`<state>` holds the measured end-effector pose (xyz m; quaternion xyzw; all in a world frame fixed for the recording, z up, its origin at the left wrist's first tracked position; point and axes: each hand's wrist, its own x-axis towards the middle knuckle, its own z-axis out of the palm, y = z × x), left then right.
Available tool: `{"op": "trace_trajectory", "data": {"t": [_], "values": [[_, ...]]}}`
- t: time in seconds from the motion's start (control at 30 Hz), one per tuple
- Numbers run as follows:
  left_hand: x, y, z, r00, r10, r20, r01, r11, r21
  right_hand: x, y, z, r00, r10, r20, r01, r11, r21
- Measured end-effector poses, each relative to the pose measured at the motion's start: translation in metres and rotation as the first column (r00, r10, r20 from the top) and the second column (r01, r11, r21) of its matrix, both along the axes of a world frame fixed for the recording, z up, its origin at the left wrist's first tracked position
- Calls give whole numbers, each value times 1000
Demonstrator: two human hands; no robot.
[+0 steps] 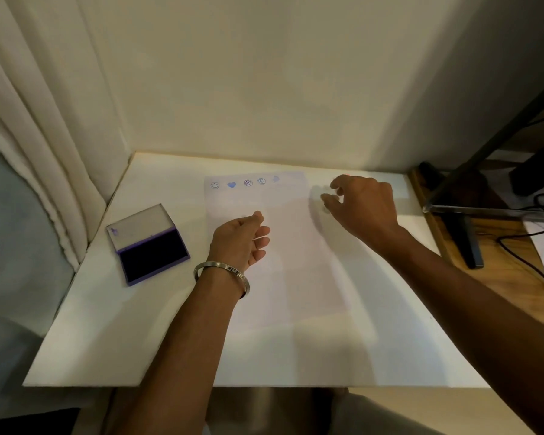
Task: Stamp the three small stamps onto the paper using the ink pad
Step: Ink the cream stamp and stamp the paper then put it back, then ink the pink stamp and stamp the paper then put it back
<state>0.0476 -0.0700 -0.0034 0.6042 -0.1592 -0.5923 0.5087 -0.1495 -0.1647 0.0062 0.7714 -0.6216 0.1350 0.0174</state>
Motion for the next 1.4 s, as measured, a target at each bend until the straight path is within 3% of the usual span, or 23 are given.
{"op": "trace_trajectory", "data": {"t": [0.33,0.7,0.9,1.17,1.4], "values": [[-2,-4,-6,1000,-24,8,24,1000,9,2,-31,18,991,-99,88,105,992,-66],[-3,-4,-4,1000,-20,1,20,1000,-1,1,-61,12,982,-190,5,186,968,168],[-1,-4,-5,1000,-5,1,5,1000,-8,-2,-60,9,976,-199,89,182,969,169],[6,4,1,999,30,-24,-31,999,-43,31,-29,45,957,-14,289,-17,995,103],[33,11,16,987,134,-84,-138,990,-37,98,26,47,870,179,459,-309,924,226]]}}
